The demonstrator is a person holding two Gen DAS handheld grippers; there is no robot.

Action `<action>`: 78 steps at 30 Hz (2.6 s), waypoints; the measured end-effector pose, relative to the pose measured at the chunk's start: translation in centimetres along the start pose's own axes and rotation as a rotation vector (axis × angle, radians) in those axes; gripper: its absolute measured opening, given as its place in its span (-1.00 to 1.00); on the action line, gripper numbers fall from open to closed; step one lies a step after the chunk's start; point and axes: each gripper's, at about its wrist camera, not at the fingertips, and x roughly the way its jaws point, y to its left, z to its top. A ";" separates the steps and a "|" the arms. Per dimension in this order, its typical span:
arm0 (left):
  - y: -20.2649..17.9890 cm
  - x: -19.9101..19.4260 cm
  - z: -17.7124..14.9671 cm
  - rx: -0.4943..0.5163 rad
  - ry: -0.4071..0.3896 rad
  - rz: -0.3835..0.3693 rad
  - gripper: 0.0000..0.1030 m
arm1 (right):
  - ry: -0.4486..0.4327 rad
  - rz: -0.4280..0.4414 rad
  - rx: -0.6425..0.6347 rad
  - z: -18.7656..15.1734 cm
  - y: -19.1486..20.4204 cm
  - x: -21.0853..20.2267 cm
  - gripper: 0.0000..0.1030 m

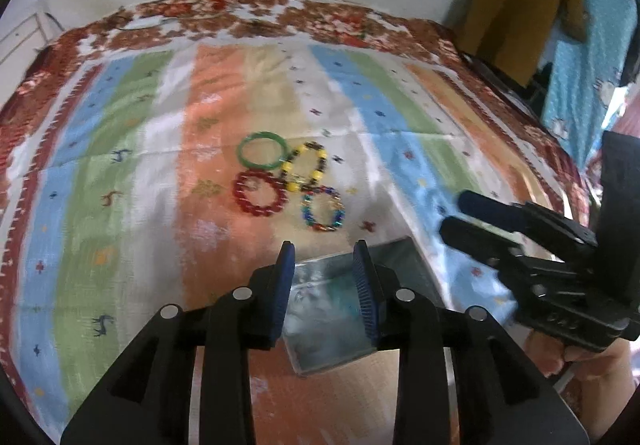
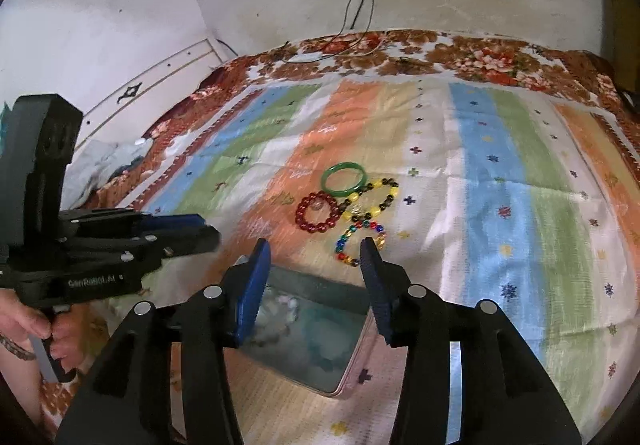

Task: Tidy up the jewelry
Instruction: 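Open the left tool over the tin while the right tool releases its bracelet into it, then move the left tool toward the red bead bracelet while the right tool approaches the multicolour bracelet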

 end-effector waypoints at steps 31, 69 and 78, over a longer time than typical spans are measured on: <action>6.4 5.4 3.4 -0.115 0.064 0.131 0.27 | 0.177 -0.082 0.035 1.8 -4.3 6.9 0.27; 8.4 14.1 5.7 -0.146 0.237 0.109 0.31 | 0.345 -0.119 0.056 2.9 -6.8 14.5 0.30; 8.5 16.0 5.9 -0.119 0.273 0.137 0.31 | 0.390 -0.136 0.041 2.4 -7.0 16.5 0.30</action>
